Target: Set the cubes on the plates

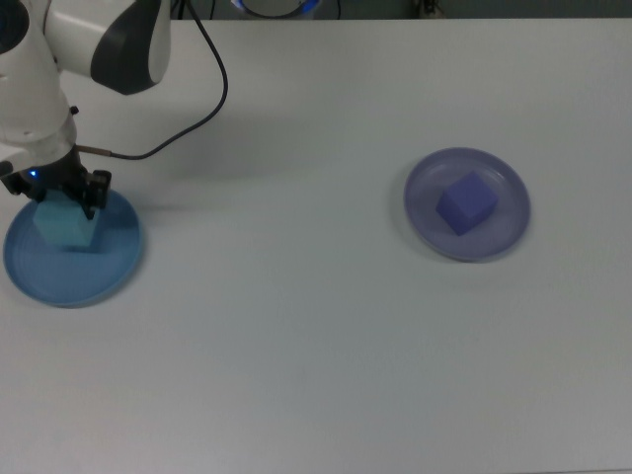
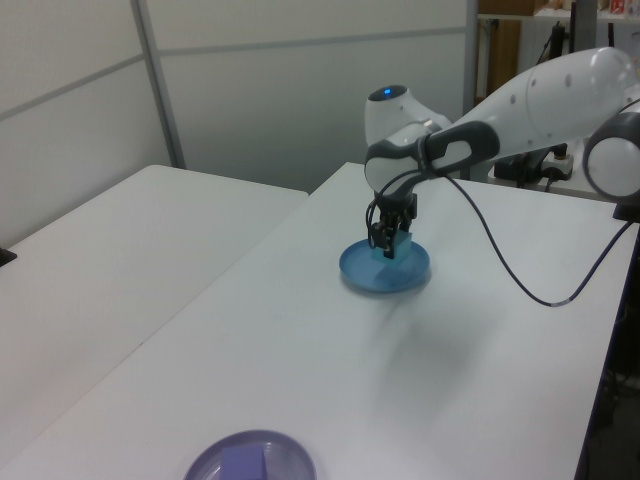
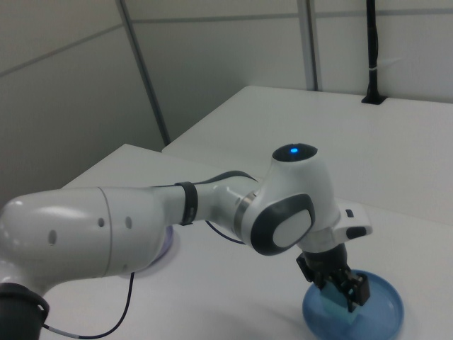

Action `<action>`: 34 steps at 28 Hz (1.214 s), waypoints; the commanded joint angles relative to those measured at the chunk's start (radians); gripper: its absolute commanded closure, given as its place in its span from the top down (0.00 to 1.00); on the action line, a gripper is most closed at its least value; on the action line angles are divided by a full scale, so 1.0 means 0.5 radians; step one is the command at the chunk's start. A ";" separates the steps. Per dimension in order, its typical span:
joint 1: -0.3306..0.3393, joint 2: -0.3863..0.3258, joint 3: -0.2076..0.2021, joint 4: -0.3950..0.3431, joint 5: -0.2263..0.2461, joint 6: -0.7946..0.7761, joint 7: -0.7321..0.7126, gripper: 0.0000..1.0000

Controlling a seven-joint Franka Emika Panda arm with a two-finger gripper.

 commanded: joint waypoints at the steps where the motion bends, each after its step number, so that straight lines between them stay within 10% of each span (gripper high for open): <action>1: -0.021 0.028 0.014 0.066 0.061 0.035 -0.015 0.10; 3: -0.021 0.028 0.014 0.066 0.058 0.035 -0.015 0.24; 6: -0.015 0.031 0.014 0.066 0.055 0.035 -0.015 0.92; 7: -0.012 0.031 0.014 0.063 0.052 0.035 -0.015 1.00; 15: 0.003 -0.009 0.026 0.066 0.052 0.014 0.059 1.00; 27: 0.003 -0.438 0.038 0.161 0.153 -0.535 0.200 1.00; 34: 0.061 -0.549 0.038 0.161 0.046 -0.780 0.365 1.00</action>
